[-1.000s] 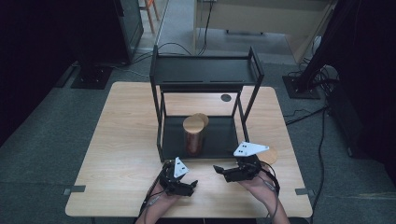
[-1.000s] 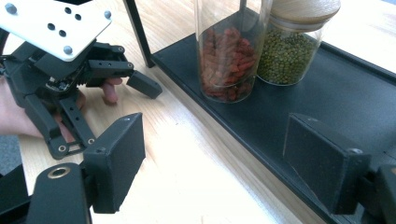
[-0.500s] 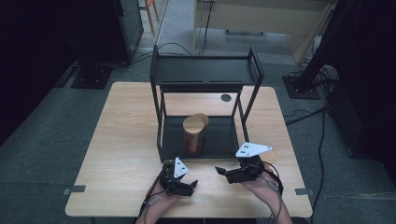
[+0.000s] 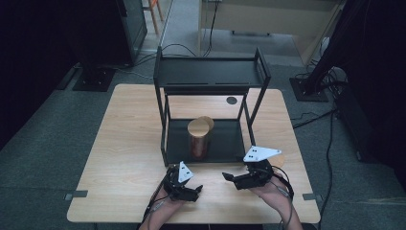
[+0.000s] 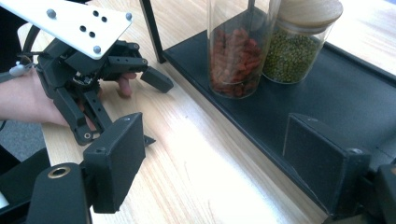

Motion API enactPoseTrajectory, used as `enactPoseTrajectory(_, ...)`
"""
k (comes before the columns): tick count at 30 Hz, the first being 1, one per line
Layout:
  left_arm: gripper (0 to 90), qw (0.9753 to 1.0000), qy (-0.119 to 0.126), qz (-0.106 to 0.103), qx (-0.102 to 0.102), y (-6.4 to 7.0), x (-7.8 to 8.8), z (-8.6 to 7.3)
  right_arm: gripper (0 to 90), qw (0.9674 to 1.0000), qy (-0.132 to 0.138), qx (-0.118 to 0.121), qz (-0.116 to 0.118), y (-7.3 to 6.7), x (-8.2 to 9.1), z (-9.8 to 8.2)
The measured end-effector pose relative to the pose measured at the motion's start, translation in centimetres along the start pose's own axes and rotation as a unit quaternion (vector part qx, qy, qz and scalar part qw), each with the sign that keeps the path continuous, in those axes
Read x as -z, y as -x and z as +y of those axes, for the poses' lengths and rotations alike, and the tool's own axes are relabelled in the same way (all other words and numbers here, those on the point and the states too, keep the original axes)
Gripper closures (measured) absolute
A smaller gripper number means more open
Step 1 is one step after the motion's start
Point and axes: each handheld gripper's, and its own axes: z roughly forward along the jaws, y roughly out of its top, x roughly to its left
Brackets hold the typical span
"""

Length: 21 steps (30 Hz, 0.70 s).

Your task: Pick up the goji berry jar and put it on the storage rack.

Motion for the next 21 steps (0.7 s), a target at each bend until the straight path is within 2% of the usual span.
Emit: enactPoseTrajectory(21, 12.2, 1.0, 0.0, 0.0, 0.001, 0.0, 0.0, 0.0, 20.6, 0.9999, -0.005, 0.01, -0.001, -0.1, 1.5, 0.3)
